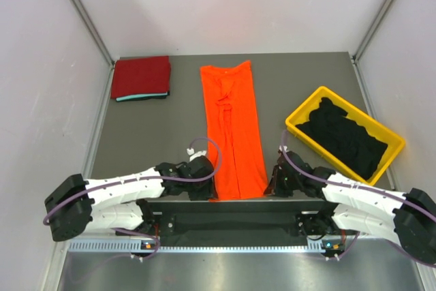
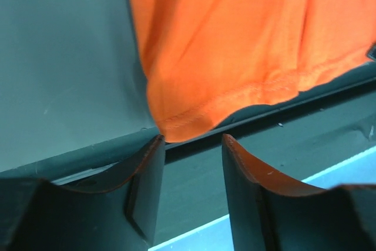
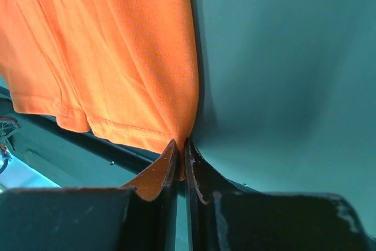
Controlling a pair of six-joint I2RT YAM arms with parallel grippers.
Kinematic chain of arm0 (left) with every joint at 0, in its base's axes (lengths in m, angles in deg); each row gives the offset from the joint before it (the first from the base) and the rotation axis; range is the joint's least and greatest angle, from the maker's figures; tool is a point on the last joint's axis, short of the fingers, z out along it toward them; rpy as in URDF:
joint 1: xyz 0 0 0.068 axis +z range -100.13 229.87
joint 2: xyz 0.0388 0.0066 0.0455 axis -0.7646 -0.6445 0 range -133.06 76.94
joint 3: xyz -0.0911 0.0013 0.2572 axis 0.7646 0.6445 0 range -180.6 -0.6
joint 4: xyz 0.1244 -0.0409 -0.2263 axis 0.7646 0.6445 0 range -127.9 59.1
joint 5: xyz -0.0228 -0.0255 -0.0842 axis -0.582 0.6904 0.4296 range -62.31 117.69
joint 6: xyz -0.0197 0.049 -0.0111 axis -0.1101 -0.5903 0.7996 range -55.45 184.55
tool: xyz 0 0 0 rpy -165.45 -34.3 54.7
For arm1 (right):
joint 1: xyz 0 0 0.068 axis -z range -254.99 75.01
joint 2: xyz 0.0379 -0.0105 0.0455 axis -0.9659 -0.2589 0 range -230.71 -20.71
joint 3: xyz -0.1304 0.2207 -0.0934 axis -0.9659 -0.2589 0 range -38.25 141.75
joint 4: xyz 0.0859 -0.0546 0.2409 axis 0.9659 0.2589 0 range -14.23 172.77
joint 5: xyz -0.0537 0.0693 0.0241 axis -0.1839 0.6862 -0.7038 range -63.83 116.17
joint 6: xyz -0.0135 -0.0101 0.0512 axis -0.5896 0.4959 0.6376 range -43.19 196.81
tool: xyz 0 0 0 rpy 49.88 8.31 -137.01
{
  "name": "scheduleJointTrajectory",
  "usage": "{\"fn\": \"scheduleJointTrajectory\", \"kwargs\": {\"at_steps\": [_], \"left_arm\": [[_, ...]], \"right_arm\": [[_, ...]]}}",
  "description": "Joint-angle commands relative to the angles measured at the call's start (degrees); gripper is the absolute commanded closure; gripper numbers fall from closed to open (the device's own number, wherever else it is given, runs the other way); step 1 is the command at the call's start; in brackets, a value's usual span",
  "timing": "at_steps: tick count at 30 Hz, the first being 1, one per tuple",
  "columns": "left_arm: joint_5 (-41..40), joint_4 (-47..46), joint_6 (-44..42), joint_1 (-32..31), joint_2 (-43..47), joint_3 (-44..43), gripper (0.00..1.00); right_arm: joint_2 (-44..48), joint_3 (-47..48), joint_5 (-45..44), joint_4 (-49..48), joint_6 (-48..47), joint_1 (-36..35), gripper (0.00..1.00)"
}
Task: Fold and stack the t-shirts
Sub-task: Fold the tshirt
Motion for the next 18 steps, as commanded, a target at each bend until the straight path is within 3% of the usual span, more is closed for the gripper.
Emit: {"fn": "scheduleJointTrajectory", "kwargs": {"at_steps": [1,9,18], "left_arm": [[-1.9,-2.7,2.3,-0.4,0.1,1.5,0.52],[-4.9,0.2,3.7,-0.6,1.9,1.3,0.53],[-5.6,-7.5,8.0,-0.6,3.4,6.5,0.58]], "right_arm": [[0.0,-0.4,-1.2,0.1,0.6,-1.3,0.95],[-0.3,-0.1,-1.5,-0.5,1.2,-2.3,0.94],[-0.9,-0.1,-1.7,-1.7,1.6,-3.2,0.94]]}}
